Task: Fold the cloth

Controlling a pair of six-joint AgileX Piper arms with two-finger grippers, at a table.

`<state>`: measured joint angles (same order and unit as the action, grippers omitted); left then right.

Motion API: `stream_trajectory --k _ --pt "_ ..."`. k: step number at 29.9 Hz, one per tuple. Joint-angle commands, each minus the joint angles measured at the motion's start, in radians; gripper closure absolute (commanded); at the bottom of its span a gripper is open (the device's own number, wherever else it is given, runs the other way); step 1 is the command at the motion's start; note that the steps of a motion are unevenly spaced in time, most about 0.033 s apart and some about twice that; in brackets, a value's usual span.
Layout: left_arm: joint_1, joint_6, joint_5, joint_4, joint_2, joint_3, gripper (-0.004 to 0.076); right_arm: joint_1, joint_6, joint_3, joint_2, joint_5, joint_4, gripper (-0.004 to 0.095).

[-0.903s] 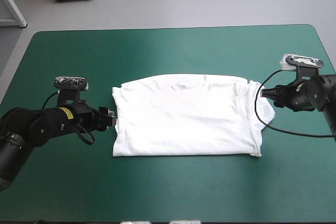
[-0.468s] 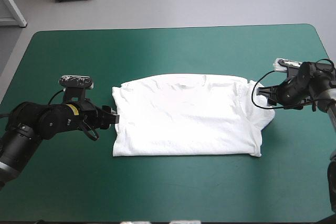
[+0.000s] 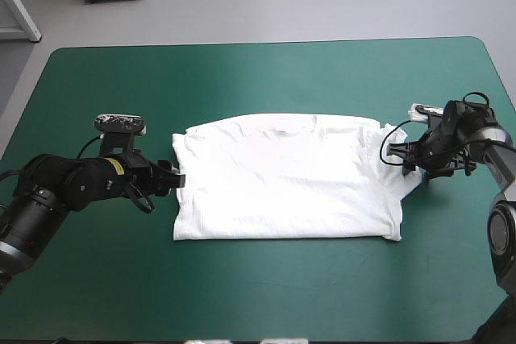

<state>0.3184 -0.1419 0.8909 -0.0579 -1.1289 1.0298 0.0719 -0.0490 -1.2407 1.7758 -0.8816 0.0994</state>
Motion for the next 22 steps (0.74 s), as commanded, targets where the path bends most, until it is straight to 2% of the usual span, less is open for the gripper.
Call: stream_trajectory --k 1,3,6,15,22 --pt "0.007 -0.009 -0.051 -0.006 0.016 0.035 0.0252 0.006 0.007 -0.031 -0.018 -0.016 0.014 0.0487" --pt "0.007 -0.009 -0.051 -0.006 0.016 0.035 0.0252 0.006 0.007 -0.031 -0.011 -0.028 0.019 0.0618" --pt "0.007 -0.009 -0.051 -0.006 0.016 0.035 0.0252 0.006 0.009 -0.031 -0.009 -0.032 0.021 0.092" --pt "0.007 -0.009 -0.051 -0.006 0.016 0.035 0.0252 -0.002 0.017 -0.077 -0.032 -0.043 0.033 0.0925" --pt "0.007 -0.009 -0.051 -0.006 0.016 0.035 0.0252 -0.105 0.015 -0.204 -0.076 -0.066 0.066 0.0925"
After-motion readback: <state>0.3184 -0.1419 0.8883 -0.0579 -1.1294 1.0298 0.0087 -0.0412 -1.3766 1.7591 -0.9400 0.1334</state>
